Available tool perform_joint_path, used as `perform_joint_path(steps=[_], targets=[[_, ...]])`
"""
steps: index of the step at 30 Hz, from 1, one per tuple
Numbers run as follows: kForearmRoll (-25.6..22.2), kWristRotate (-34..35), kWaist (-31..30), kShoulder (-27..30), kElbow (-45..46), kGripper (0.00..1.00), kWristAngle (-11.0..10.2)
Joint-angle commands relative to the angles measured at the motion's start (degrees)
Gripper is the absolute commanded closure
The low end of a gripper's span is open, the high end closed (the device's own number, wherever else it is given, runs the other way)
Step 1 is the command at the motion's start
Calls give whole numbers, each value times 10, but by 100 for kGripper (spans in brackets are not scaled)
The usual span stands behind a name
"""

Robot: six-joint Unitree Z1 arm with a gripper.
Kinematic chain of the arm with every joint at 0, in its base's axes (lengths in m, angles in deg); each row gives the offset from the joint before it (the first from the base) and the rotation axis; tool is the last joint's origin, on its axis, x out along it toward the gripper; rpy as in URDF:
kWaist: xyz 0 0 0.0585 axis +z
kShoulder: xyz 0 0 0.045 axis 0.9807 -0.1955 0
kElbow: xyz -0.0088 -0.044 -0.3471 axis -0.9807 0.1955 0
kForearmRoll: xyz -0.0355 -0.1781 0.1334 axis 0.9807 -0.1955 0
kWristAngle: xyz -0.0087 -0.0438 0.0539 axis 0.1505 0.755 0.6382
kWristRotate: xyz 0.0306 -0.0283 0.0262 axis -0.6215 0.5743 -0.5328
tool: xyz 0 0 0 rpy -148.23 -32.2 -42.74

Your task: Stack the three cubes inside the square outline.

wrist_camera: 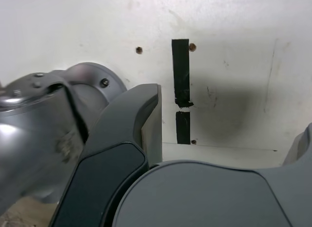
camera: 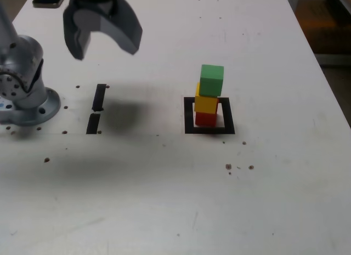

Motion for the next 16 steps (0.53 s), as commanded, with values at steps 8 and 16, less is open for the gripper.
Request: perform_joint_path(steps=[8,16], targets=[[102,-3,2,-8,84,1,18],[144,-2,2,-15,115,1,7]])
